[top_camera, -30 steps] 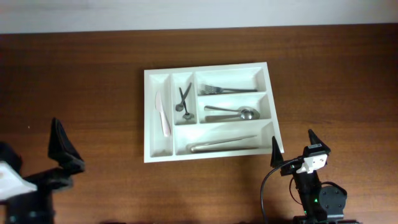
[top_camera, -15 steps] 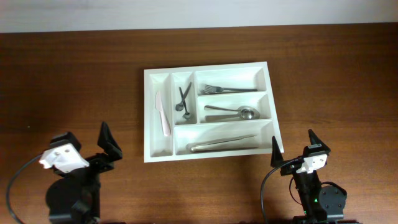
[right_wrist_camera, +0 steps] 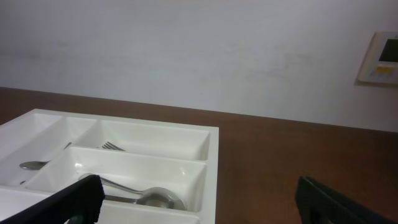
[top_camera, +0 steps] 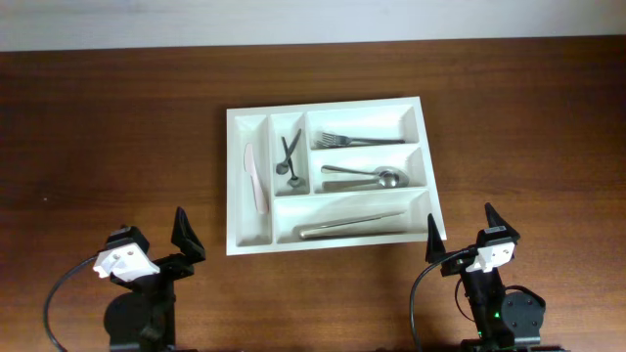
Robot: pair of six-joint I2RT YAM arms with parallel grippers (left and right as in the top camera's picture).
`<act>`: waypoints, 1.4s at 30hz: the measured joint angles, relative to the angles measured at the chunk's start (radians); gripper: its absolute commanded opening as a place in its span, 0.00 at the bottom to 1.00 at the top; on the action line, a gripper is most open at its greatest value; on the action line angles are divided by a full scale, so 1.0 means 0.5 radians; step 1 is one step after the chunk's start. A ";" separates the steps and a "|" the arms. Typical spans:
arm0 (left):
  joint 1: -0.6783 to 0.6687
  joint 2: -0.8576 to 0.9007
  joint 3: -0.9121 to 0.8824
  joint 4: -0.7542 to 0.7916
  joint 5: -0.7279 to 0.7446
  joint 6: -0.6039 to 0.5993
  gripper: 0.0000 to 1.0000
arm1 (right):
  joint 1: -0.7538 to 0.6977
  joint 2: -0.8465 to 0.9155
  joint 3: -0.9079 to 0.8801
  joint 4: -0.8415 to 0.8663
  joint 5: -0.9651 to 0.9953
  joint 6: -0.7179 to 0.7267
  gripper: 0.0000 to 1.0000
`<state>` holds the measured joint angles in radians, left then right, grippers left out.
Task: Pack container
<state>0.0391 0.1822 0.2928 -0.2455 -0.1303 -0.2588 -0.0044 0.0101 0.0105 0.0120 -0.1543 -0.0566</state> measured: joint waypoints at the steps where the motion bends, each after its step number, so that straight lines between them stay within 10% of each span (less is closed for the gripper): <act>1: 0.000 -0.006 -0.018 0.014 0.000 -0.001 0.99 | 0.000 0.000 0.000 0.000 0.000 0.002 0.99; 42: 0.000 -0.309 -0.535 0.365 0.000 0.008 0.99 | 0.000 0.000 0.000 0.000 0.000 0.002 0.99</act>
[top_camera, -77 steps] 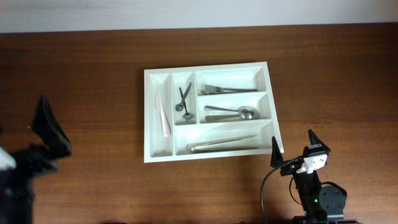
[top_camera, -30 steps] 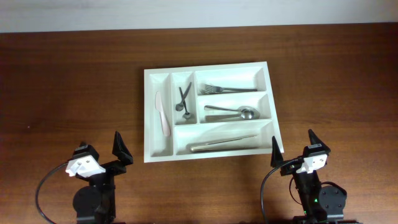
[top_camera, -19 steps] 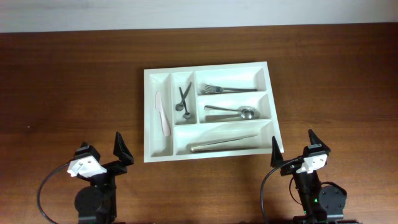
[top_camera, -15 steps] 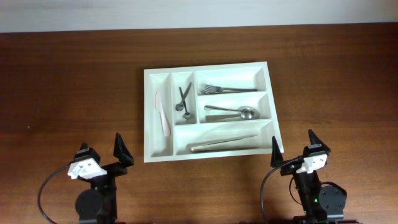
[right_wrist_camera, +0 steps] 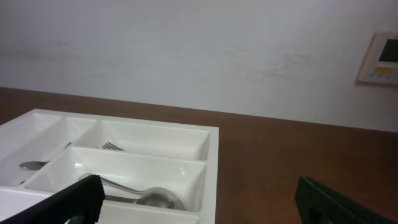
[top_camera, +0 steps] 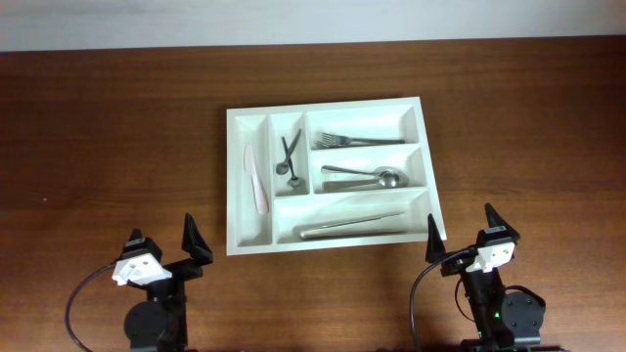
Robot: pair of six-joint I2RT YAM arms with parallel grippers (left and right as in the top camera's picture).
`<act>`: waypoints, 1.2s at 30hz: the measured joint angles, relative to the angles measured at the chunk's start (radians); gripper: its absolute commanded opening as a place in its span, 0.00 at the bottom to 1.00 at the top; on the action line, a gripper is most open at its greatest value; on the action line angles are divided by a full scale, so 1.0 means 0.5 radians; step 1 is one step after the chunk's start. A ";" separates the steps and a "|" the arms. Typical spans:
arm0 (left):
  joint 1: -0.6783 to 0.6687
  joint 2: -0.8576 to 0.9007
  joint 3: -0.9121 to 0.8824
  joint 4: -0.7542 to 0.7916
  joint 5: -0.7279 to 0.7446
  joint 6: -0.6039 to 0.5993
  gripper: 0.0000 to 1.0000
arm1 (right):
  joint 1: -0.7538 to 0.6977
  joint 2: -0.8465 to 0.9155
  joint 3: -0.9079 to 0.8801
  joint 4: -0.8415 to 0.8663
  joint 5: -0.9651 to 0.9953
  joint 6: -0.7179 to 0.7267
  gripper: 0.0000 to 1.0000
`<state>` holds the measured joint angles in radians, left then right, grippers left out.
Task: Pack container
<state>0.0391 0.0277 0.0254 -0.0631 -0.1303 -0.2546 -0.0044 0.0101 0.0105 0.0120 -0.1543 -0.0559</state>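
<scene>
A white cutlery tray (top_camera: 235, 176) lies mid-table. Its long left slot holds a pale knife (top_camera: 255, 180), and a small slot has black utensils (top_camera: 286, 156). On the right are a fork (top_camera: 362, 140), spoons (top_camera: 364, 177) and a long silver piece (top_camera: 350, 226). My left gripper (top_camera: 163, 241) is open near the front edge, left of the tray's near-left corner, and holds nothing. My right gripper (top_camera: 462, 229) is open by the tray's near-right corner, also with nothing in it. In the right wrist view both fingers (right_wrist_camera: 81, 196) frame the tray's corner (right_wrist_camera: 211, 174) and the spoons (right_wrist_camera: 152, 198).
Dark wooden tabletop (top_camera: 98, 147) surrounds the tray. A pale wall (right_wrist_camera: 186, 56) rises behind the table, with a small panel (right_wrist_camera: 380, 59) on it at the right. Cables run from both arm bases at the front edge.
My left arm has shifted a little to the right and nearer the front edge, with its jaws still open. The right arm and the tray's contents are unchanged.
</scene>
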 measured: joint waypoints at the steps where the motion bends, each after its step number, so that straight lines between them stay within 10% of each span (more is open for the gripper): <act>1: 0.000 -0.005 -0.007 -0.002 0.000 0.000 0.99 | 0.000 0.000 0.000 0.000 0.000 0.001 0.99; 36: 0.000 -0.008 -0.014 -0.031 0.150 0.465 0.99 | 0.000 0.000 0.000 0.000 0.000 0.000 0.99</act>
